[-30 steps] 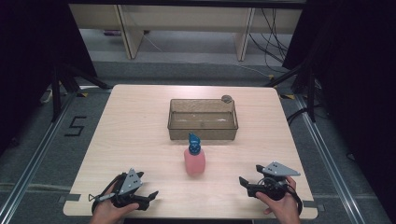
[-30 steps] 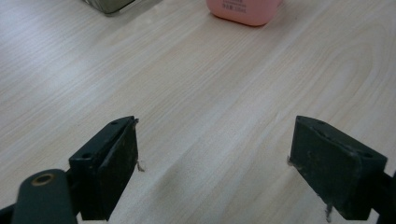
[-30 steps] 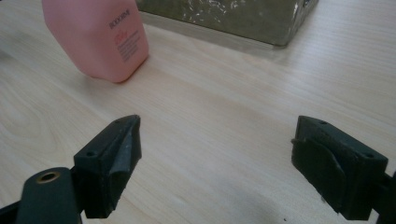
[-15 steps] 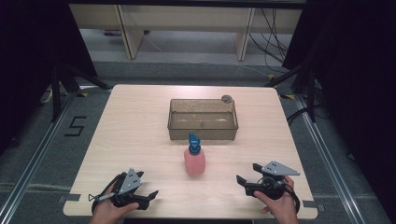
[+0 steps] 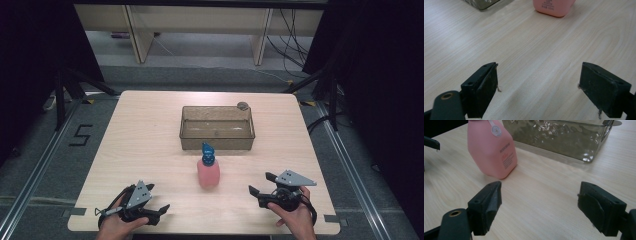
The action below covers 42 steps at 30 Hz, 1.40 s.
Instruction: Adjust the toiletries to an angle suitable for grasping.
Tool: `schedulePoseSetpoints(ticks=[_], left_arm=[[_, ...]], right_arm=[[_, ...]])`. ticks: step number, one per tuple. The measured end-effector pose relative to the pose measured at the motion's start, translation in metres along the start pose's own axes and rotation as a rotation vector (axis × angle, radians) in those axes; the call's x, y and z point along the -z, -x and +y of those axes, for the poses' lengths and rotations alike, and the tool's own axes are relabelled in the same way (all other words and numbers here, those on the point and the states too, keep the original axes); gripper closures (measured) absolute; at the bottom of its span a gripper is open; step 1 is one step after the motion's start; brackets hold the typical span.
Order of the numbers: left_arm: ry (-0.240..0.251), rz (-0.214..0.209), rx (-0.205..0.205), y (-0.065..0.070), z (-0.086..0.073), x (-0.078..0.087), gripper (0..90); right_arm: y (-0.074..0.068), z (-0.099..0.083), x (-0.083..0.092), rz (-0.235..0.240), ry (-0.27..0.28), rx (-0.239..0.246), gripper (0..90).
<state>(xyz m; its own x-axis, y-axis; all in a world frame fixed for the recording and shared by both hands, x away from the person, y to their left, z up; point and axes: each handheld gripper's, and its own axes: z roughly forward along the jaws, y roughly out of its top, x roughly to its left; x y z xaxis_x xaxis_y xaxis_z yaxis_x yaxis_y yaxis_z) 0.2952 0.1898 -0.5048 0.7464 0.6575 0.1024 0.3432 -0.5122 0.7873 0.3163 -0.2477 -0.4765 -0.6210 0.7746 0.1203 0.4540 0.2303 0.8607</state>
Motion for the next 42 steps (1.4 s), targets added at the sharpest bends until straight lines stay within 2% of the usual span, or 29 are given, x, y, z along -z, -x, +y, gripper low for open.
schedulePoseSetpoints(ticks=[1, 4, 5, 6, 7, 8, 10, 11, 13, 14, 15, 16, 17, 18, 19, 20, 22, 23, 25, 29, 30, 31, 32, 33, 34, 35, 38, 39, 42], left_arm=[[-0.005, -0.004, -0.001, 0.0, 0.0, 0.001, 14.8], [0.001, -0.002, 0.0, 0.0, 0.0, 0.001, 14.8], [0.001, -0.002, 0.0, 0.0, 0.0, 0.001, 14.8], [0.001, -0.002, -0.001, 0.0, 0.0, 0.001, 14.8], [-0.001, -0.003, -0.001, 0.0, 0.0, 0.001, 14.8], [0.0, -0.003, 0.001, 0.0, 0.0, 0.001, 14.8], [0.001, 0.001, 0.0, 0.0, 0.0, 0.001, 14.8], [0.0, -0.001, -0.001, 0.0, 0.0, 0.001, 14.8], [0.0, -0.001, -0.001, 0.0, 0.0, 0.001, 14.8], [0.002, -0.001, -0.002, 0.0, 0.0, 0.001, 14.8], [0.003, -0.005, -0.003, 0.0, 0.0, 0.001, 14.8], [0.005, -0.007, -0.001, 0.0, 0.0, 0.001, 14.8], [0.0, 0.0, -0.002, 0.0, 0.0, 0.001, 14.8], [0.0, 0.0, -0.002, 0.0, 0.0, 0.001, 14.8], [0.0, 0.001, -0.001, 0.0, -0.001, 0.001, 14.8], [0.001, 0.001, 0.0, 0.0, -0.001, 0.001, 14.8], [0.001, 0.001, -0.003, 0.0, 0.0, 0.001, 14.8], [0.003, 0.002, -0.002, 0.0, -0.001, 0.001, 14.8], [0.002, -0.003, 0.0, 0.0, 0.0, 0.001, 14.8], [-0.001, 0.002, 0.0, 0.0, -0.001, 0.001, 14.8], [0.0, 0.003, 0.0, 0.0, 0.0, 0.001, 14.8], [0.0, 0.004, -0.002, 0.0, 0.0, 0.001, 14.8], [0.0, 0.004, -0.002, 0.0, 0.0, 0.001, 14.8], [-0.003, 0.004, -0.002, 0.0, 0.0, 0.001, 14.8], [-0.003, 0.003, 0.0, 0.0, -0.001, 0.001, 14.8], [-0.001, 0.005, -0.001, 0.0, 0.0, 0.001, 14.8], [-0.002, 0.003, -0.001, 0.0, -0.001, 0.001, 14.8], [-0.003, 0.005, -0.002, 0.0, -0.001, 0.001, 14.8], [-0.001, 0.007, -0.004, 0.0, 0.0, 0.001, 14.8]], right_arm=[[0.001, 0.001, 0.0, -0.009, 0.004, 0.019, 20.3], [0.0, 0.002, -0.001, 0.0, 0.005, 0.023, 20.3], [-0.003, 0.003, -0.002, 0.011, -0.004, -0.006, 20.3], [-0.003, 0.003, -0.002, 0.011, -0.004, -0.006, 20.3], [-0.001, 0.004, -0.003, 0.006, 0.005, 0.024, 20.3], [-0.001, 0.004, -0.004, 0.01, 0.006, 0.028, 20.3], [-0.005, 0.006, -0.006, 0.025, 0.009, 0.008, 20.3], [-0.003, 0.007, -0.008, 0.016, 0.018, 0.04, 20.3], [-0.004, 0.008, -0.007, 0.018, 0.013, 0.036, 20.3], [-0.006, 0.009, -0.008, 0.028, 0.01, 0.016, 20.4], [-0.005, 0.01, -0.01, 0.022, 0.031, 0.038, 20.5], [-0.006, 0.012, -0.011, 0.029, 0.03, 0.036, 20.6], [-0.007, 0.015, -0.013, 0.054, 0.026, 0.027, 20.8], [-0.01, 0.015, -0.014, 0.062, 0.033, 0.0, 20.8], [-0.01, 0.015, -0.014, 0.062, 0.033, 0.0, 20.8], [-0.008, 0.017, -0.015, 0.053, 0.039, 0.033, 20.8], [-0.01, 0.019, -0.016, 0.06, 0.034, 0.014, 20.9], [-0.008, 0.021, -0.019, 0.055, 0.043, 0.053, 21.2], [-0.01, 0.022, -0.02, 0.068, 0.045, 0.041, 21.3], [-0.012, 0.024, -0.022, 0.064, 0.042, 0.031, 21.4], [-0.011, 0.025, -0.023, 0.069, 0.05, 0.056, 21.5], [-0.011, 0.026, -0.025, 0.05, 0.052, 0.071, 21.8], [-0.011, 0.026, -0.025, 0.05, 0.052, 0.071, 21.8], [-0.012, 0.027, -0.025, 0.057, 0.045, 0.063, 22.4], [-0.014, 0.027, -0.026, 0.077, 0.039, 0.035, 22.6], [-0.013, 0.028, -0.028, 0.08, 0.048, 0.063, 22.7], [-0.016, 0.029, -0.028, 0.082, 0.037, 0.041, 22.7], [-0.016, 0.031, -0.031, 0.079, 0.057, 0.065, 22.8], [-0.016, 0.033, -0.031, 0.084, 0.053, 0.07, 23.4]])
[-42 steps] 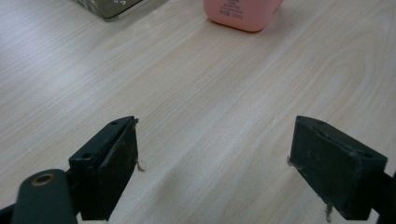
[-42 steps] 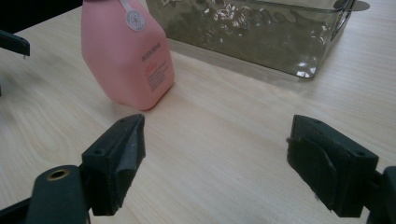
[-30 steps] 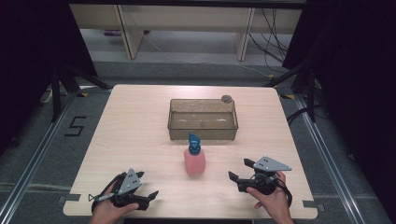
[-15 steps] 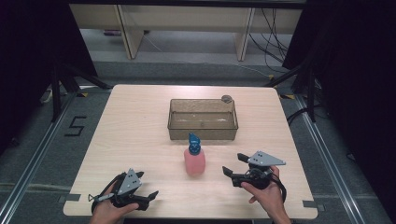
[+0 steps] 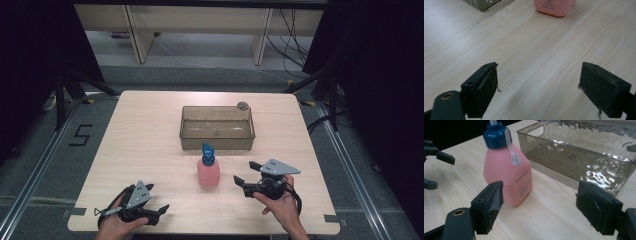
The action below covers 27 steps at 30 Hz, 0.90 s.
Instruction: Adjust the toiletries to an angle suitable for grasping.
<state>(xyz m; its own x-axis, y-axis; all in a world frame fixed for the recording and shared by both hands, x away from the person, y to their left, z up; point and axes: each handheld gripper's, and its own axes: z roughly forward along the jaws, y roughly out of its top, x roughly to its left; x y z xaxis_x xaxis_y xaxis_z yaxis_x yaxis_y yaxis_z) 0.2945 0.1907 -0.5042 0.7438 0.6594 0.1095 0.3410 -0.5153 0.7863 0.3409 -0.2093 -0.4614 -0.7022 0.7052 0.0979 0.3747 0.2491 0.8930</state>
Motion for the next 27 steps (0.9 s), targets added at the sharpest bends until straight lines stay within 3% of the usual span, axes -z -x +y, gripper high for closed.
schedulePoseSetpoints(ticks=[3, 4, 5, 8, 9, 10, 12, 16, 18, 19, 23, 25, 27], left_arm=[[0.014, -0.001, 0.023, 0.002, -0.001, -0.001, 14.8], [-0.005, -0.001, -0.002, 0.0, 0.0, 0.0, 14.9], [-0.001, 0.0, 0.002, 0.0, 0.0, 0.0, 14.8], [-0.003, -0.001, 0.0, 0.0, -0.001, 0.0, 14.8], [0.005, 0.0, 0.011, 0.001, -0.001, 0.0, 14.8], [-0.003, 0.0, -0.003, 0.0, 0.0, 0.0, 14.9], [0.012, 0.0, 0.015, 0.001, -0.001, 0.0, 14.9], [0.002, 0.001, -0.001, 0.0, 0.0, 0.0, 14.9], [0.015, -0.002, 0.024, 0.002, -0.001, -0.001, 14.9], [-0.005, -0.001, -0.001, 0.0, -0.001, 0.0, 14.8], [-0.004, -0.007, 0.003, 0.0, -0.001, 0.0, 14.9], [-0.016, -0.002, -0.006, -0.001, -0.001, 0.0, 14.9], [0.005, 0.004, -0.002, 0.0, -0.001, -0.001, 14.9]], right_arm=[[-0.002, 0.002, -0.002, 0.003, 0.019, -0.001, 24.8], [-0.005, 0.002, -0.003, 0.01, 0.015, -0.025, 24.9], [-0.004, 0.004, -0.002, -0.007, 0.015, 0.008, 25.1], [-0.007, 0.005, -0.005, 0.013, 0.027, -0.017, 25.3], [-0.005, 0.006, -0.007, 0.013, 0.036, 0.022, 25.3], [-0.006, 0.007, -0.006, 0.014, 0.026, 0.004, 25.3], [-0.007, 0.008, -0.009, 0.017, 0.036, 0.012, 25.5], [-0.01, 0.011, -0.013, 0.033, 0.043, 0.02, 26.2], [-0.01, 0.013, -0.015, 0.036, 0.05, 0.024, 26.4], [-0.011, 0.014, -0.016, 0.038, 0.046, 0.015, 26.4], [-0.013, 0.018, -0.019, 0.036, 0.049, 0.044, 27.0], [-0.013, 0.018, -0.021, 0.055, 0.055, 0.048, 27.0], [-0.015, 0.019, -0.022, 0.051, 0.038, 0.034, 27.2]])
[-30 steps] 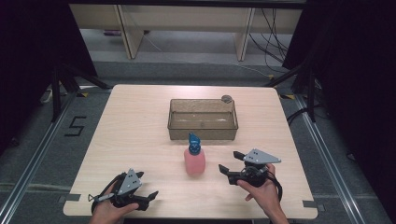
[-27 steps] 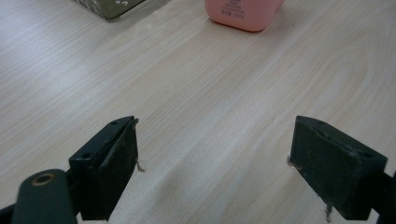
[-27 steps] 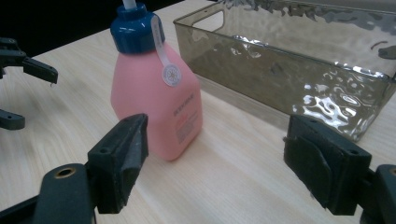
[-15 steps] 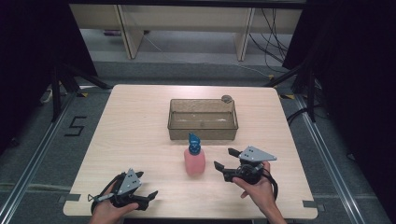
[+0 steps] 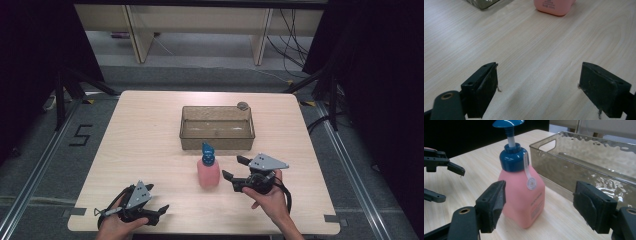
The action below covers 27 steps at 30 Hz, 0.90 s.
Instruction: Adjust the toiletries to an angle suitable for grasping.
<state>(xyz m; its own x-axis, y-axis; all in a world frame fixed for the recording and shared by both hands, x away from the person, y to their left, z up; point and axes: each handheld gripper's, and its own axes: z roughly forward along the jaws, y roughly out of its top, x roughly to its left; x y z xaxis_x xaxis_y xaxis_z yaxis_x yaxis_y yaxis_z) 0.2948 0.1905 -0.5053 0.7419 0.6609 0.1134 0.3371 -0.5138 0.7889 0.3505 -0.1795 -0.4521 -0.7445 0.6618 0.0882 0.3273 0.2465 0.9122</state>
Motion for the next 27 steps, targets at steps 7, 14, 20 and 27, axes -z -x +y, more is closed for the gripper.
schedulePoseSetpoints(ticks=[7, 14, 20, 27], left_arm=[[0.003, -0.005, 0.015, 0.001, -0.001, 0.0, 14.9], [0.003, -0.003, 0.003, 0.0, 0.0, 0.0, 14.9], [-0.011, -0.006, 0.0, -0.001, 0.0, 0.001, 14.9], [-0.01, -0.004, 0.005, -0.001, 0.0, 0.002, 14.8]], right_arm=[[-0.002, 0.003, -0.004, 0.005, 0.0, 0.002, 28.0], [-0.005, 0.007, -0.012, 0.038, 0.03, 0.017, 28.9], [-0.006, 0.01, -0.016, 0.055, 0.031, 0.011, 29.5], [-0.007, 0.012, -0.02, 0.064, 0.026, 0.015, 29.4]])
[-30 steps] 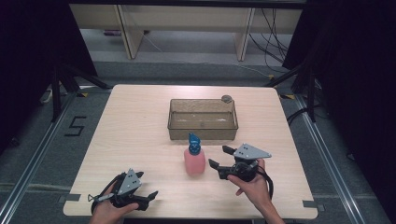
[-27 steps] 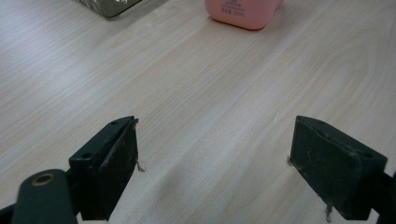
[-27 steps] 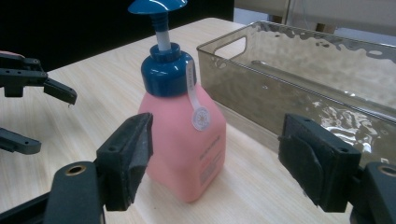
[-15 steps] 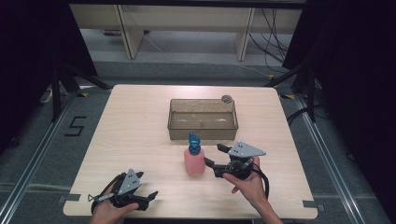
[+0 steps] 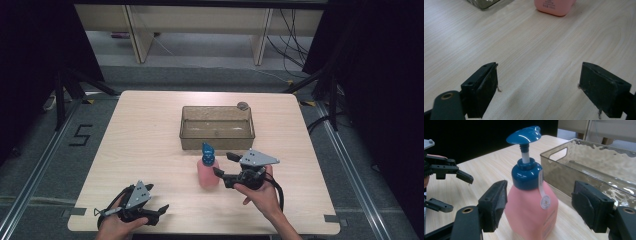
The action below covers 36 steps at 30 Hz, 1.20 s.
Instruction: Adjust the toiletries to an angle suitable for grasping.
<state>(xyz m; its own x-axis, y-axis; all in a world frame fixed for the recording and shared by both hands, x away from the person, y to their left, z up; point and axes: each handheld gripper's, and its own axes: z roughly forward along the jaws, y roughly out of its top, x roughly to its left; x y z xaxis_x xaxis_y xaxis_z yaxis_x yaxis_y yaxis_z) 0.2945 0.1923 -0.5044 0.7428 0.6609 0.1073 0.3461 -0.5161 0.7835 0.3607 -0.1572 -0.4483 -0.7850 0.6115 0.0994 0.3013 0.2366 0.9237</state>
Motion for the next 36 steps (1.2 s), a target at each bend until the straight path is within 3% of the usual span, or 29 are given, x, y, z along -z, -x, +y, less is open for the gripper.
schedulePoseSetpoints(ticks=[1, 3, 4, 8, 10, 12, 13, 16, 20, 21, 32, 35, 36], left_arm=[[0.019, 0.0, 0.023, 0.001, 0.0, -0.001, 14.8], [0.019, 0.0, 0.026, 0.002, 0.0, -0.001, 14.8], [0.002, -0.003, 0.001, -0.001, 0.0, 0.0, 14.8], [0.016, -0.005, 0.022, 0.001, 0.0, -0.001, 14.8], [0.003, 0.003, 0.005, -0.001, 0.0, 0.0, 14.8], [0.007, 0.007, 0.011, -0.001, 0.0, 0.0, 14.8], [0.009, 0.008, 0.012, -0.001, 0.0, 0.0, 14.8], [0.004, 0.005, 0.005, -0.001, 0.001, 0.0, 14.8], [0.012, 0.006, 0.02, 0.0, 0.0, -0.001, 14.9], [0.002, 0.012, 0.013, -0.001, 0.0, -0.001, 14.9], [0.002, 0.004, 0.011, -0.001, 0.002, -0.002, 14.9], [0.007, 0.01, 0.005, -0.001, 0.002, -0.002, 14.9], [0.005, 0.011, 0.013, 0.0, 0.002, -0.002, 14.8]], right_arm=[[0.0, 0.001, -0.002, 0.008, 0.006, 0.019, 29.4], [0.0, 0.001, -0.002, -0.004, 0.005, 0.028, 29.4], [-0.002, 0.002, -0.003, 0.004, 0.001, 0.011, 29.4], [-0.002, 0.003, -0.005, 0.005, 0.011, 0.029, 29.4], [-0.001, 0.004, -0.007, -0.002, 0.019, 0.049, 29.4], [-0.004, 0.004, -0.009, 0.009, 0.007, 0.022, 29.4], [-0.003, 0.004, -0.011, 0.025, 0.012, 0.035, 29.4], [-0.002, 0.005, -0.013, 0.007, -0.004, 0.064, 29.4], [-0.003, 0.006, -0.019, 0.025, 0.005, 0.043, 29.4], [-0.001, 0.007, -0.021, 0.022, 0.006, 0.065, 29.4], [-0.001, 0.01, -0.03, 0.044, 0.011, 0.055, 29.4], [0.001, 0.01, -0.032, 0.033, 0.01, 0.081, 29.4], [0.0, 0.01, -0.034, 0.059, 0.002, 0.068, 29.5]])
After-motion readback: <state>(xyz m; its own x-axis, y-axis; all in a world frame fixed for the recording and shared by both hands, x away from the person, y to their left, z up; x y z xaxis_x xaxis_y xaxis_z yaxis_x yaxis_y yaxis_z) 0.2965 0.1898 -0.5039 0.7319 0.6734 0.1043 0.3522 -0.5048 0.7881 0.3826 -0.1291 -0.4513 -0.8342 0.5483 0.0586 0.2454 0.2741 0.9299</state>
